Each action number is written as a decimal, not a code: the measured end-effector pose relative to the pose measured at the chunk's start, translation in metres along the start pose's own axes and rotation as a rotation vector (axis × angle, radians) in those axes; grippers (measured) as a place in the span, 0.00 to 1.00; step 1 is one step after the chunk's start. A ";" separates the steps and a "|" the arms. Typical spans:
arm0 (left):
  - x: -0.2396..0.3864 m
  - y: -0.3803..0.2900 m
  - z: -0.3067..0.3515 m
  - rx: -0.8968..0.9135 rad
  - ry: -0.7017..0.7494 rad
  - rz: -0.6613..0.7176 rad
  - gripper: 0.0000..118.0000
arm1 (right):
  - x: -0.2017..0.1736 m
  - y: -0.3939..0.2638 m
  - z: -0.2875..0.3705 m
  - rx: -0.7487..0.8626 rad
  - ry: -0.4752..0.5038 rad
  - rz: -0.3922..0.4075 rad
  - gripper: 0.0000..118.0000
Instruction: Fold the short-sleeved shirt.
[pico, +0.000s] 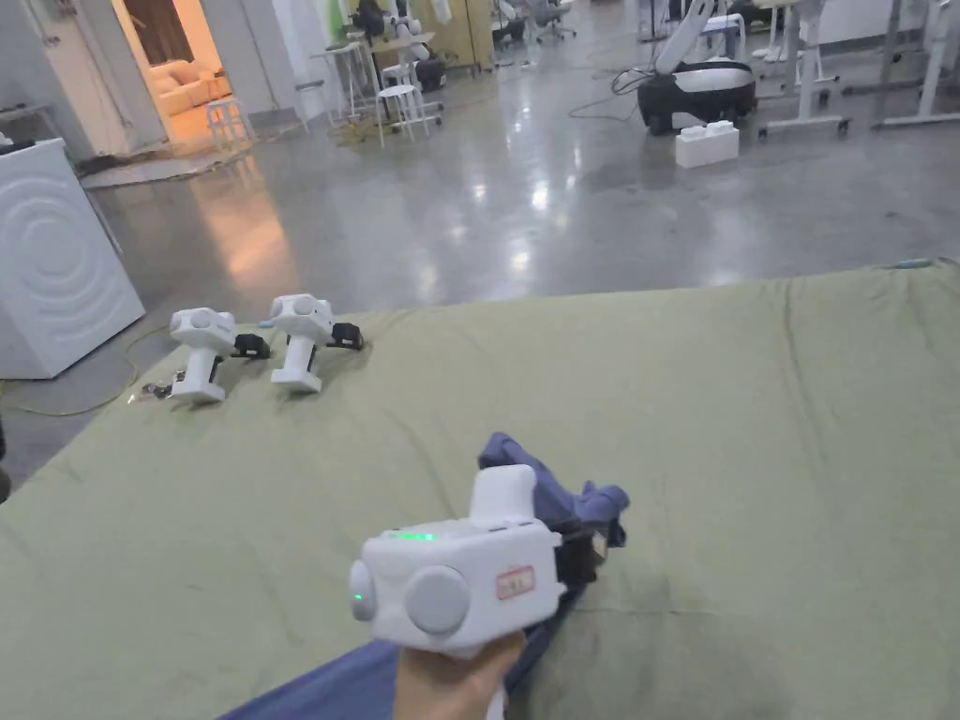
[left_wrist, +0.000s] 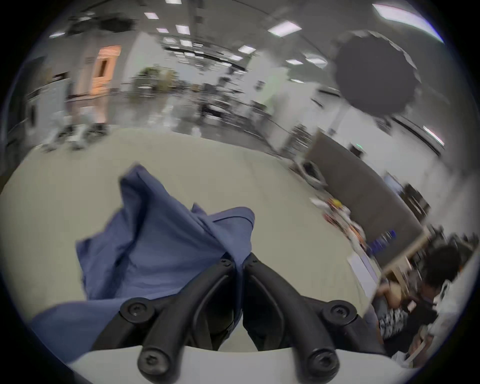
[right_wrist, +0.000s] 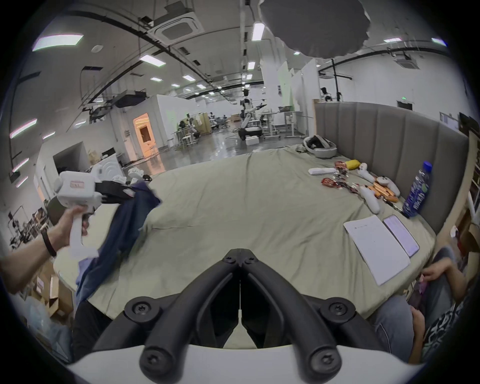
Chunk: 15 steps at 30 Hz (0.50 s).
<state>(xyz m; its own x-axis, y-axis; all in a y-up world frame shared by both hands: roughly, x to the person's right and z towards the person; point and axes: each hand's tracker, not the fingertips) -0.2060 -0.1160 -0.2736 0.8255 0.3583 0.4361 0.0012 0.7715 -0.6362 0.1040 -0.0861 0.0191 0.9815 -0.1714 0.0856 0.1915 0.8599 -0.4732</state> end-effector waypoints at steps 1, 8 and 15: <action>0.024 -0.011 -0.018 -0.030 -0.062 0.005 0.05 | 0.003 -0.001 0.004 0.000 -0.001 0.001 0.02; 0.184 -0.126 -0.114 -0.306 -0.304 0.058 0.05 | 0.026 -0.009 0.039 0.024 -0.126 0.044 0.02; 0.218 -0.182 -0.095 -0.390 -0.350 -0.107 0.57 | 0.040 -0.019 0.040 -0.008 -0.135 0.014 0.02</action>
<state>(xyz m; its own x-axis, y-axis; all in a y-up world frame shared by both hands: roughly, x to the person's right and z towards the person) 0.0275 -0.2279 -0.1228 0.5716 0.4939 0.6552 0.3396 0.5846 -0.7369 0.1403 -0.0905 0.0664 0.9763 -0.0929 0.1956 0.1782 0.8580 -0.4817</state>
